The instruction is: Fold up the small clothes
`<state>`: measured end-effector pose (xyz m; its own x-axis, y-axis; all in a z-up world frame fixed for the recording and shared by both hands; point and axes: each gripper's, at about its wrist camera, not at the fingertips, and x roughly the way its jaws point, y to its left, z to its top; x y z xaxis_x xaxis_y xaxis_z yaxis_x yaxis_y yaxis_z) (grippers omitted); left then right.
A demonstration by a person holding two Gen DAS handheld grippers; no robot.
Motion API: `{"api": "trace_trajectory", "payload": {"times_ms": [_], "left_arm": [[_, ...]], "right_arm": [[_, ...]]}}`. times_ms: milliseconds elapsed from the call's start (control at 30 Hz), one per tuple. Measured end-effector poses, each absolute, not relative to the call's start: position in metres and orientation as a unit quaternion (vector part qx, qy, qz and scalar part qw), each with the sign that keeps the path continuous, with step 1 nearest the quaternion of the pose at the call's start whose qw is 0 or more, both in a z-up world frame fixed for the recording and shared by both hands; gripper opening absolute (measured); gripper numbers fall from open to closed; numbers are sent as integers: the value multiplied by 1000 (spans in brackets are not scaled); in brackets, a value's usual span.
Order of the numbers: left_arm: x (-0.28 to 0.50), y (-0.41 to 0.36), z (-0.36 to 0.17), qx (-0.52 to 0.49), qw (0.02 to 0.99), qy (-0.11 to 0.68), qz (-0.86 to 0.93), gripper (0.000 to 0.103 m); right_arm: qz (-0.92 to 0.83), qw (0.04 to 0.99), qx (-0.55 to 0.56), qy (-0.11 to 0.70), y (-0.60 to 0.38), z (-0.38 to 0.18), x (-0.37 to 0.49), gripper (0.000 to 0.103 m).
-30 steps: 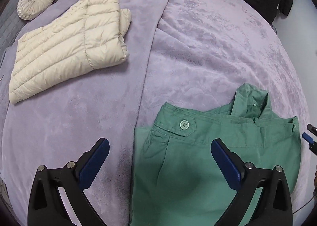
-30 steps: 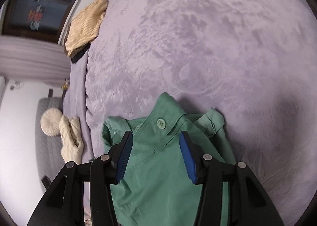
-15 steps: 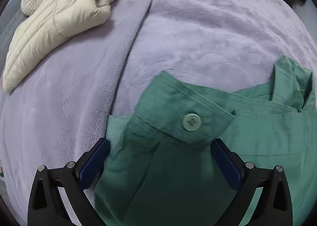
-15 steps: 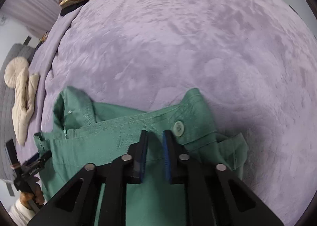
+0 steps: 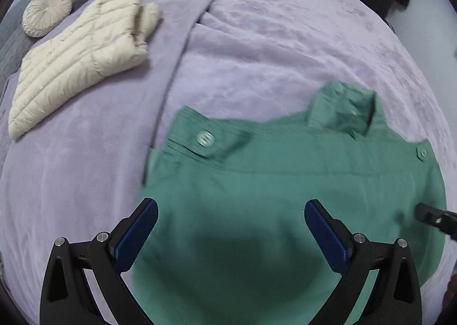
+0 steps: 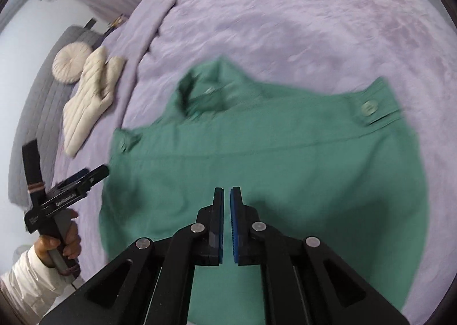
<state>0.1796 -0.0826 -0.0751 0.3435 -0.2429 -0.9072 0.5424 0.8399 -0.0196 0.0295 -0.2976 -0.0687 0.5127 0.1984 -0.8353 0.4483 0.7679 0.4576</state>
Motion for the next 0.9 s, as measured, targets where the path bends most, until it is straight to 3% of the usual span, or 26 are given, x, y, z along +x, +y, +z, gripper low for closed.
{"api": "trace_trajectory", "payload": {"times_ms": [133,233,500,667,733,900], "left_arm": [[131,-92,-125,177,780,552,-238,103],[119,-70,-146,191,781,550,-227,103],[126,-7,-145,226,800,530,-164,103],[140,33,-141,177,797,566,-118,103],[132,31,-129,184,798,564,-109,103],[81,-15,-91,170,789,552,-211,103]], "right_arm": [[-65,776,342,526,-254,-121,34,7],[-76,780,336,523,-258,-128,19,3],[-172,771,334,514,-333,-113,-65,2],[-233,750,362,502,-370,-106,-108,0],[-228,755,349,507,-359,-91,-106,7],[-118,786,338,505,-289,-72,-73,7]]}}
